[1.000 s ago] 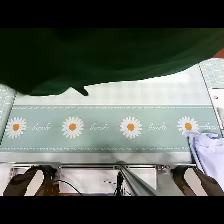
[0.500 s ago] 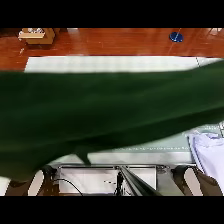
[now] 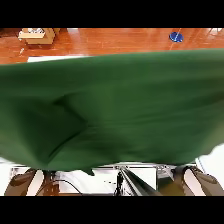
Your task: Fold the shirts.
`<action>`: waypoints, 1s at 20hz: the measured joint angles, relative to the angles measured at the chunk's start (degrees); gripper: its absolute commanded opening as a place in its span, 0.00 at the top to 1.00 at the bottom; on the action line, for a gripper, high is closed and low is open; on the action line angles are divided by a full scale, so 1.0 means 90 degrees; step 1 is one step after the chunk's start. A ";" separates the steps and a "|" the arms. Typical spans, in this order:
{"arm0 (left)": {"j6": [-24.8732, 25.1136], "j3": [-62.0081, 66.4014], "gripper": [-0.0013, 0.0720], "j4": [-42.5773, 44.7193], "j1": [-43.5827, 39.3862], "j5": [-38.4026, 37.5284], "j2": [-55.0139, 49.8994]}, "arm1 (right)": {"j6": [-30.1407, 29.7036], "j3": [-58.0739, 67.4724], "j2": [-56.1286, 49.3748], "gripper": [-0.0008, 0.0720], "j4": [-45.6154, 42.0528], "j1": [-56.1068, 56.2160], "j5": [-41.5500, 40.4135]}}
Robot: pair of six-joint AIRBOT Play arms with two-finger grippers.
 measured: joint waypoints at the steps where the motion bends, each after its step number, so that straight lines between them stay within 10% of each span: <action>1: 0.0034 -0.0357 0.94 -0.0017 0.0000 -0.0015 -0.0109 | -0.0027 -0.0340 -0.0146 0.96 -0.0080 0.0056 0.0012; 20: 0.0163 -0.2606 0.94 -0.0231 -0.1311 0.4255 -0.5064 | -0.0476 -0.1967 -0.4847 0.96 0.0663 0.0202 -0.3470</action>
